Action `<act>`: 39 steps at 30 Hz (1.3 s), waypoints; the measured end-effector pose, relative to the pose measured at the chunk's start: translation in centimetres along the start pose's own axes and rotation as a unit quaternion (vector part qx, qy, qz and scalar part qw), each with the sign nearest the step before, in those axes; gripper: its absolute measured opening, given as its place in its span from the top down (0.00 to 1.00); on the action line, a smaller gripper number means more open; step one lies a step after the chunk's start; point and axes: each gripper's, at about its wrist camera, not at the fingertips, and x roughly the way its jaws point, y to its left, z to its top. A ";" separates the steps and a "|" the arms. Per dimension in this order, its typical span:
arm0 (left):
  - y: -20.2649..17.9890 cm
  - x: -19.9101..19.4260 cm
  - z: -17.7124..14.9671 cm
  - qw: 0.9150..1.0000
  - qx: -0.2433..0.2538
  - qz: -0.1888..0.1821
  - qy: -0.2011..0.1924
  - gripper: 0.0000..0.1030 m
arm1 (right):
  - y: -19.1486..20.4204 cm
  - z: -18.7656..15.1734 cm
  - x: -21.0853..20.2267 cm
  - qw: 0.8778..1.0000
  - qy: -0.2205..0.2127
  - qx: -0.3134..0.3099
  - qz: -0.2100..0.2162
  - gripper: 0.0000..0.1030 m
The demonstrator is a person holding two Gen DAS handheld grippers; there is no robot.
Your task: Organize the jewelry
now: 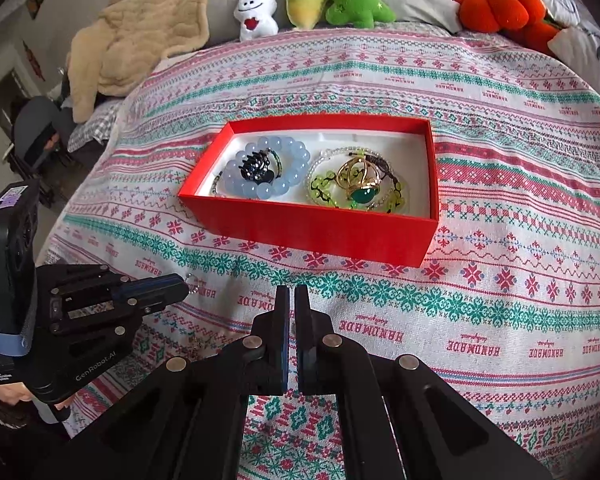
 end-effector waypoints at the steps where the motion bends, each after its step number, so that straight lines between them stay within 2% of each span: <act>1: 0.0 0.0 0.1 1.000 0.002 -0.003 0.003 1.00 | -0.1 0.2 -0.3 1.000 -0.004 0.001 0.001 0.99; 3: -0.1 -0.1 0.2 1.000 0.007 -0.004 0.007 1.00 | -0.3 0.5 -0.7 1.000 -0.005 0.003 0.012 0.99; 5: 0.0 0.0 0.0 1.000 0.009 0.007 0.005 0.92 | -0.5 0.5 -0.8 1.000 -0.006 0.011 0.019 0.96; 7: 0.3 0.3 -0.3 1.000 0.006 0.009 0.010 0.65 | -0.6 0.0 -0.4 1.000 0.006 0.014 0.022 0.95; 9: 0.6 0.6 -0.6 1.000 0.002 0.012 0.010 0.60 | -0.6 -0.7 0.5 0.999 0.028 0.008 0.020 0.85; 11: 0.8 1.1 -0.8 1.000 0.000 0.014 0.017 0.60 | -0.5 -1.5 1.4 0.999 0.043 0.000 0.012 0.57; 13: 0.8 1.4 -0.9 1.000 0.002 0.016 0.018 0.60 | -0.5 -2.2 2.1 0.999 0.051 -0.006 0.010 0.51; 15: 0.6 1.7 -0.8 1.000 0.008 0.021 0.019 0.60 | -0.3 -2.6 2.9 0.998 0.060 -0.014 0.002 0.51; 19: 0.0 2.2 -0.7 0.999 0.022 0.026 0.014 0.61 | 0.1 -2.6 3.3 0.998 0.049 -0.032 -0.011 0.53; 21: -0.1 2.3 -0.6 0.999 0.024 0.025 0.014 0.64 | 0.3 -2.4 3.6 0.998 0.048 -0.041 -0.028 0.62; 23: -0.1 2.3 -0.5 0.999 0.024 0.025 0.014 0.70 | 0.4 -2.3 3.8 0.997 0.050 -0.047 -0.044 0.84; 24: 0.0 2.3 -0.5 0.999 0.024 0.024 0.014 0.75 | 0.2 -2.1 4.0 0.997 0.052 -0.044 -0.043 0.86; 26: -0.2 2.3 -0.5 0.999 0.026 0.021 0.016 0.86 | 0.0 -2.0 4.0 0.997 0.054 -0.037 -0.038 0.86; 32: -0.3 2.2 -0.4 0.999 0.025 0.023 0.016 0.86 | -0.1 -1.7 3.6 0.997 0.054 -0.033 -0.037 0.86; 33: -0.2 2.1 -0.3 0.999 0.023 0.021 0.016 0.95 | -0.3 -1.5 3.5 0.998 0.054 -0.029 -0.035 0.86; 34: -0.2 2.0 -0.3 0.999 0.020 0.018 0.017 0.99 | -0.4 -1.3 3.3 0.998 0.052 -0.025 -0.035 0.86; 39: -0.2 1.7 -0.1 0.999 0.019 0.015 0.020 0.99 | -0.8 -0.5 2.1 0.999 0.035 -0.017 -0.032 0.86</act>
